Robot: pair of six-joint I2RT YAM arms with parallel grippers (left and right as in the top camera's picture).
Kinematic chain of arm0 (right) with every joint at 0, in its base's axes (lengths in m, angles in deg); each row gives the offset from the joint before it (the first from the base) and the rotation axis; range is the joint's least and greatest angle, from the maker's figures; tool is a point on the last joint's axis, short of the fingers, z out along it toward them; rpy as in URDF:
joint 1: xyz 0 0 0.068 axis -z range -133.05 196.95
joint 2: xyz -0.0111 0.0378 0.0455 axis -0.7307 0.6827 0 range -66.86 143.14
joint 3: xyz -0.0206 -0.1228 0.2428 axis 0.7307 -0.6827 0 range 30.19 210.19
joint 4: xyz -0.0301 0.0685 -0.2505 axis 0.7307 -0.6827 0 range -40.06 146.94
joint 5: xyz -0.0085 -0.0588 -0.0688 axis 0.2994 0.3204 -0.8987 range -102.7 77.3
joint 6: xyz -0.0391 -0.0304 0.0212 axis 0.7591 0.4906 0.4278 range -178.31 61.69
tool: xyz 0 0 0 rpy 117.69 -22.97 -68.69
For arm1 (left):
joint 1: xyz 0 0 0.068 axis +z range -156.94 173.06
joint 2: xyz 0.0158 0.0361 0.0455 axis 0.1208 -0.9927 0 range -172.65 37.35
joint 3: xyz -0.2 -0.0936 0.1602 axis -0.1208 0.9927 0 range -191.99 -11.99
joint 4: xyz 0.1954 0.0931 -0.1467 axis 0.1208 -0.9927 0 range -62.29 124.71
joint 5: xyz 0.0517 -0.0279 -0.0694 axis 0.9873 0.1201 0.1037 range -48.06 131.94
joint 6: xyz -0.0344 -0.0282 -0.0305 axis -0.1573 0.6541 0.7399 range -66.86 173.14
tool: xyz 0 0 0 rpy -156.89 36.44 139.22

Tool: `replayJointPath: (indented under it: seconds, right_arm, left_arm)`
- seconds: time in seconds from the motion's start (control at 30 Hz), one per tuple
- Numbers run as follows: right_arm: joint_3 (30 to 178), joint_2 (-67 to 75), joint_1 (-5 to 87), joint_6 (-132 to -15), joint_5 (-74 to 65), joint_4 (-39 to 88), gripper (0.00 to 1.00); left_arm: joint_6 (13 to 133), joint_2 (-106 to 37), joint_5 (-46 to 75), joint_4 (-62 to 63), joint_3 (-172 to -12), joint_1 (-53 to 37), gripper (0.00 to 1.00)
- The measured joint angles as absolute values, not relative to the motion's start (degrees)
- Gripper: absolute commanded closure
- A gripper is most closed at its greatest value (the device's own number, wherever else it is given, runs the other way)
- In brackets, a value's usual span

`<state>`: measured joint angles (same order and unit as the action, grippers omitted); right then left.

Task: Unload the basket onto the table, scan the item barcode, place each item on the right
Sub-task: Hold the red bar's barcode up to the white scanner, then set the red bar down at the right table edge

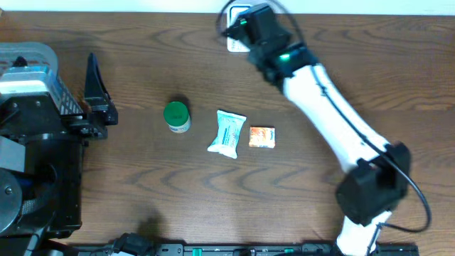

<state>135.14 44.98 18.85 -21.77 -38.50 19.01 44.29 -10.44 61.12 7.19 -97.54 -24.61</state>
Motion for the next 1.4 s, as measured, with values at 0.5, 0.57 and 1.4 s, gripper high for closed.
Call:
replayJointPath:
  seconds: [0.5, 0.57, 1.4]
  right_arm:
    - [128.32, 41.52, 61.01, -55.43, -54.34, -2.19, 0.99]
    - [123.53, 41.52, 66.35, -58.23, -54.3, 1.2, 0.99]
    - [126.81, 40.76, 50.21, -78.64, -9.97, -10.72, 0.01]
  left_arm:
    - [44.29, -3.78, 61.12, 7.73, -97.5, -24.61, 0.16]
    - [44.29, -2.75, 61.12, 7.75, -97.5, -24.61, 0.16]
    - [44.29, -1.85, 61.12, 8.8, -97.5, -24.61, 0.16]
